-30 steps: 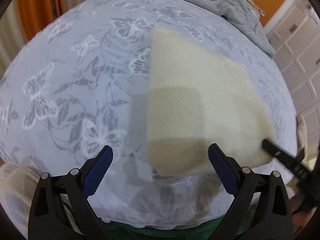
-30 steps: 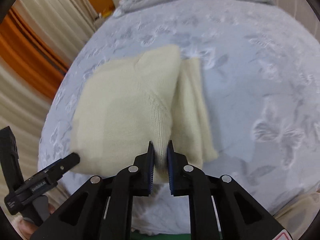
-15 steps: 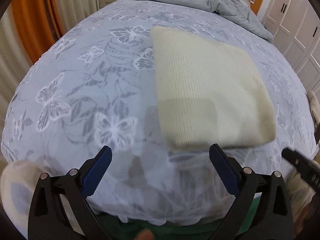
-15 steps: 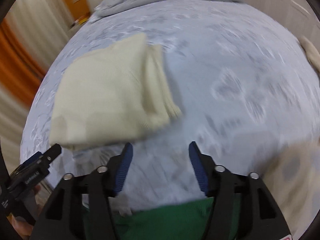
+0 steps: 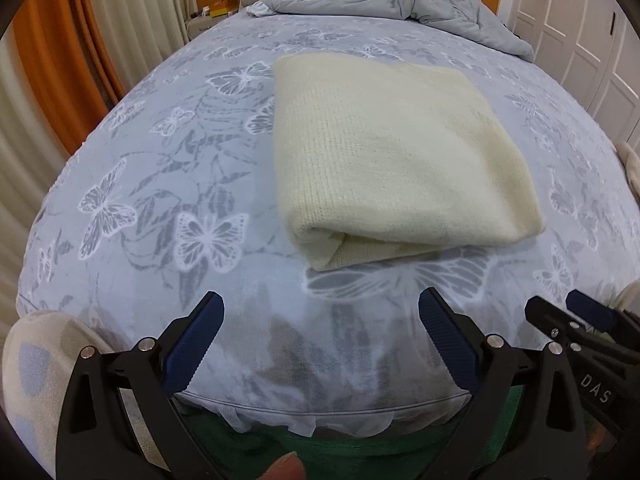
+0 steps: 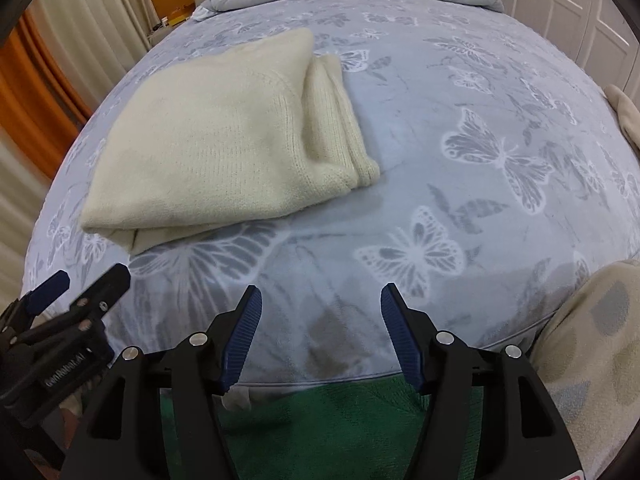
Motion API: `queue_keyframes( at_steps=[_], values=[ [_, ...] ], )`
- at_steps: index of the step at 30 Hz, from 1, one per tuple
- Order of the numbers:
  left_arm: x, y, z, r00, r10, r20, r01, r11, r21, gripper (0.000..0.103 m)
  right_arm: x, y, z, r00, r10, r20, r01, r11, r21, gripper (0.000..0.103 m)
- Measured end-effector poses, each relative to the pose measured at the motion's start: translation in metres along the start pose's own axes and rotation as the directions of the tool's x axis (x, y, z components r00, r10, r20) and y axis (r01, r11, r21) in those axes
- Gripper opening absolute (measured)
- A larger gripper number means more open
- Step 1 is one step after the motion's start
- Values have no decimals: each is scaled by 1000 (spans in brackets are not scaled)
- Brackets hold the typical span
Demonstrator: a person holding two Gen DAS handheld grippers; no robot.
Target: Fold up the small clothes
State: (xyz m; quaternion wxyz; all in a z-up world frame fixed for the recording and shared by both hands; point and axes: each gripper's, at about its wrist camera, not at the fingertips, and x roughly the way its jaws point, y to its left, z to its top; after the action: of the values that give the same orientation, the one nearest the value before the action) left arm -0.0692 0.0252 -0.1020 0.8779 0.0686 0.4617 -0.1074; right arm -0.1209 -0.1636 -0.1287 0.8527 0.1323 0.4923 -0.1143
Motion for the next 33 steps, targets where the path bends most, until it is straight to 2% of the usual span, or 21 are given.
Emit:
queue_keyframes(
  at_steps=[8, 13, 22, 27, 33],
  values=[
    [0, -10, -4, 999, 33, 4, -33, 999, 25, 96, -4, -1, -2, 1000, -3, 18, 3, 1000, 12, 62],
    [0, -11, -4, 1000, 20, 7, -21, 999, 26, 96, -3, 5, -5, 1000, -3, 15, 3, 1000, -3, 63],
    [8, -10, -7, 999, 25, -34, -25, 1000, 16, 98, 0, 9, -6, 1000, -6, 4, 6, 1000, -17, 65],
    [4, -13, -10, 998, 60, -5, -59, 998, 17, 98, 1, 9, -7, 1000, -9, 4, 9, 1000, -16, 67],
    [0, -14, -11, 998, 62, 10, -62, 998, 18, 98, 1, 9, -6, 1000, -19, 10, 19, 1000, -14, 68]
  ],
)
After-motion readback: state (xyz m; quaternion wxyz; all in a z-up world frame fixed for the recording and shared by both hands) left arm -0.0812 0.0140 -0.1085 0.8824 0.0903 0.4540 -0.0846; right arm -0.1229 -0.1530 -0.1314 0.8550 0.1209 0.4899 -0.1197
